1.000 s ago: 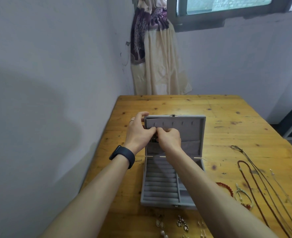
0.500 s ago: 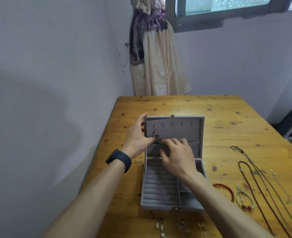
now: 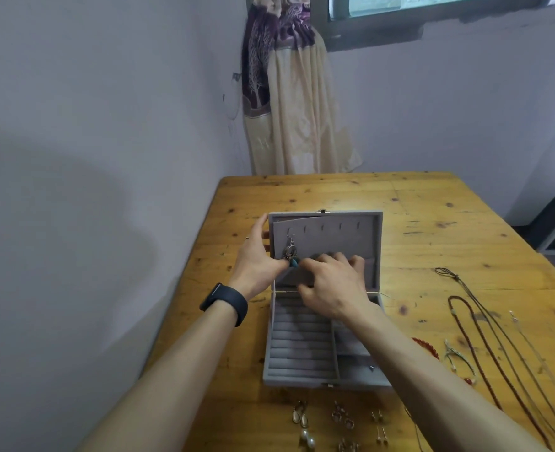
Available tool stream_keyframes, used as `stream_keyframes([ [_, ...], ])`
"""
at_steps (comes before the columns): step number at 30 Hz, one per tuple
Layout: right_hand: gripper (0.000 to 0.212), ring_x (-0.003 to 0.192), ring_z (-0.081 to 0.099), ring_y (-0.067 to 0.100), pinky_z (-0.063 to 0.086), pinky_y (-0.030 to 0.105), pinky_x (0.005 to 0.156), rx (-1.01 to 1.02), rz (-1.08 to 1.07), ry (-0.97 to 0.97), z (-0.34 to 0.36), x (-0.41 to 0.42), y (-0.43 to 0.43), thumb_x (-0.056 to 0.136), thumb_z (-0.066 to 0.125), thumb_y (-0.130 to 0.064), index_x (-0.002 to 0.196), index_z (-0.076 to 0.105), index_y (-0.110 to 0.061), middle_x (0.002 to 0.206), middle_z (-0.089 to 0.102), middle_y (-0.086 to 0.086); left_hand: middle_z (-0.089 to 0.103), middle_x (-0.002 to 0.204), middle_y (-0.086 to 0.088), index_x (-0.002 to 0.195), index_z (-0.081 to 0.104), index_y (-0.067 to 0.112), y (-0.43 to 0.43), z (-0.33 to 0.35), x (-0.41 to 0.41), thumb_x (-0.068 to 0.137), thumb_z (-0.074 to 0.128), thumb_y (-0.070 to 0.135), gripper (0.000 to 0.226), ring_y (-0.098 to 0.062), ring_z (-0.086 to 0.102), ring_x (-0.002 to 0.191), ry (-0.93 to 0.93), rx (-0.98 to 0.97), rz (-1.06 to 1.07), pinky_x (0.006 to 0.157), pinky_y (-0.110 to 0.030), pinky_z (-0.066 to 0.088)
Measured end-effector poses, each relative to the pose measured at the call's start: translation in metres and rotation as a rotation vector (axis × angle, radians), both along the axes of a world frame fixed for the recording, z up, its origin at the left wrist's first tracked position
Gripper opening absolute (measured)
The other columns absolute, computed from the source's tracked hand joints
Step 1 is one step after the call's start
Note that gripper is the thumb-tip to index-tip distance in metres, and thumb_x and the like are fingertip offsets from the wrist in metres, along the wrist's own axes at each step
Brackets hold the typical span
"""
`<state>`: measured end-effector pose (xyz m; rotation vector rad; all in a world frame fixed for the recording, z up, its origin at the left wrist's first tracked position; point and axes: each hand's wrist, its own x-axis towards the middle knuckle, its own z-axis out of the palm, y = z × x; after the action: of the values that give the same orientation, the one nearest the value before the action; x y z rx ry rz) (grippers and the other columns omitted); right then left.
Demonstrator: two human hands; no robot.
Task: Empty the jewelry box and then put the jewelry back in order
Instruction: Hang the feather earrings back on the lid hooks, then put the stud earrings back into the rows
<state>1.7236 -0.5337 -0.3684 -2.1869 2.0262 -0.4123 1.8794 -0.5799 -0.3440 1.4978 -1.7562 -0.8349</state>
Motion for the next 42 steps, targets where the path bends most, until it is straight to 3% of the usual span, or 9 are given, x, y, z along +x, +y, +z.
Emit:
stream_keyframes([
  [5,0.039,0.114,0.054,0.024,0.028,0.047,0.102,-0.046,-0.07,-0.122,-0.004,-0.006,0.003,0.087,0.053,-0.042,0.123,0.05,-0.028,0.119,0.064,-0.001,0.052,0.137,0.0,0.154,0.023,0.031,0.002,-0.004,0.002,0.069,0.088,0.017,0.108,-0.02,0.051,0.125,0.021,0.028,-0.015,0.097,-0.041,0.052],
  [8,0.045,0.12,0.05,0.025,0.025,0.049,0.101,-0.024,-0.041,-0.068,-0.006,-0.003,0.005,0.086,0.051,-0.045,0.13,0.05,-0.036,0.126,0.06,-0.001,0.054,0.129,0.003,0.153,0.027,0.029,0.004,-0.009,0.003,0.071,0.086,0.015,0.102,-0.017,0.054,0.118,0.035,0.033,-0.004,0.085,-0.029,0.051],
  [14,0.049,0.126,0.044,0.027,0.024,0.051,0.101,0.044,-0.039,-0.021,-0.002,0.003,-0.001,0.087,0.05,-0.047,0.136,0.048,-0.039,0.135,0.056,0.001,0.056,0.133,-0.002,0.149,0.033,0.027,0.008,-0.02,0.001,0.077,0.081,0.009,0.088,-0.019,0.056,0.119,0.053,0.052,0.024,0.089,-0.036,0.056],
  [19,0.045,0.122,0.047,0.025,0.027,0.046,0.101,-0.061,-0.042,-0.08,-0.01,0.001,0.007,0.088,0.053,-0.041,0.133,0.053,-0.034,0.13,0.059,-0.002,0.056,0.125,0.003,0.146,0.039,0.024,0.011,-0.027,0.004,0.086,0.075,0.016,0.071,-0.012,0.055,0.107,0.06,0.082,0.031,0.08,-0.024,0.049],
  [24,0.046,0.125,0.045,0.023,0.036,0.045,0.1,-0.179,-0.015,-0.129,-0.019,-0.002,0.021,0.088,0.059,-0.037,0.134,0.056,-0.032,0.131,0.059,-0.002,0.059,0.125,0.002,0.144,0.042,0.024,0.016,-0.034,0.01,0.085,0.076,0.019,0.068,-0.013,0.059,0.104,0.102,0.114,0.037,0.081,-0.027,0.054],
  [29,0.038,0.119,0.047,0.018,0.043,0.037,0.093,-0.257,-0.031,-0.212,-0.021,-0.012,0.042,0.087,0.067,-0.031,0.125,0.063,-0.028,0.124,0.063,-0.003,0.057,0.132,0.003,0.144,0.043,0.025,0.027,-0.035,0.019,0.087,0.074,0.02,0.065,-0.013,0.059,0.109,0.1,0.152,0.029,0.087,-0.031,0.054],
  [32,0.035,0.112,0.05,0.014,0.045,0.029,0.089,-0.282,-0.024,-0.269,-0.021,-0.016,0.074,0.089,0.069,-0.03,0.123,0.065,-0.025,0.117,0.065,-0.005,0.057,0.126,0.01,0.141,0.045,0.028,0.048,-0.034,0.025,0.089,0.071,0.022,0.058,-0.01,0.058,0.109,0.11,0.141,0.021,0.088,-0.031,0.054],
  [36,0.028,0.098,0.048,0.006,0.037,0.013,0.078,-0.253,-0.01,-0.335,-0.029,-0.015,0.127,0.089,0.071,-0.031,0.116,0.067,-0.027,0.101,0.064,-0.013,0.061,0.116,0.012,0.126,0.055,0.033,0.088,-0.042,0.033,0.092,0.068,0.025,0.038,-0.002,0.059,0.102,0.128,0.083,0.056,0.084,-0.026,0.055],
  [42,0.017,0.087,0.054,0.007,0.047,0.023,0.07,-0.134,-0.031,-0.29,-0.057,0.0,0.176,0.086,0.074,-0.037,0.102,0.073,-0.035,0.094,0.066,-0.018,0.06,0.091,0.015,0.093,0.061,0.035,0.167,-0.063,0.038,0.09,0.069,0.028,0.011,0.0,0.057,0.084,0.05,-0.11,0.162,0.068,-0.019,0.052],
])
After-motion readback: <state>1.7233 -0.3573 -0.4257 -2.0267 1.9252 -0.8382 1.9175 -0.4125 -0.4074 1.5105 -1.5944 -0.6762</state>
